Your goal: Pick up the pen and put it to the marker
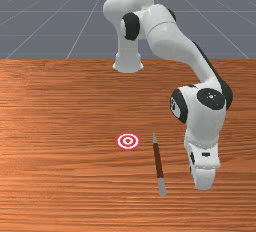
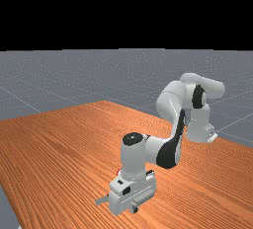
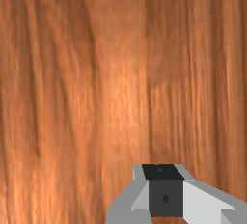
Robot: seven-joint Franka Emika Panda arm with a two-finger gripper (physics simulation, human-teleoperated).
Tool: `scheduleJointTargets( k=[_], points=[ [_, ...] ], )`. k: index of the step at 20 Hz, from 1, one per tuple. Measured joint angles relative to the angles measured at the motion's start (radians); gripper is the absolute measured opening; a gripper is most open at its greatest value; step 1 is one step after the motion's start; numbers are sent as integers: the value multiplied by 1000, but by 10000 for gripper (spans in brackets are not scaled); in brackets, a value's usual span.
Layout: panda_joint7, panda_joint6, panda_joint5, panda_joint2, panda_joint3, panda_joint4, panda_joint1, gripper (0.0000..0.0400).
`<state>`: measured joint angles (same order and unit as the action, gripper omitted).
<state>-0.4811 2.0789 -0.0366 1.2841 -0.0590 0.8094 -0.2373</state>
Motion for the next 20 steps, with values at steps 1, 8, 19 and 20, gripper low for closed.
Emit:
scheduleJointTargets(
  k=[1, 8, 19, 20],
  points=[
    [-6, -63, 4, 41, -3, -83, 1, 0],
    [-162, 55, -7, -86, -8, 161, 100, 0],
    [-124, 23, -1, -47, -5, 87, 85, 0],
    [-88, 12, -11, -32, 15, 61, 73, 0]
  ],
)
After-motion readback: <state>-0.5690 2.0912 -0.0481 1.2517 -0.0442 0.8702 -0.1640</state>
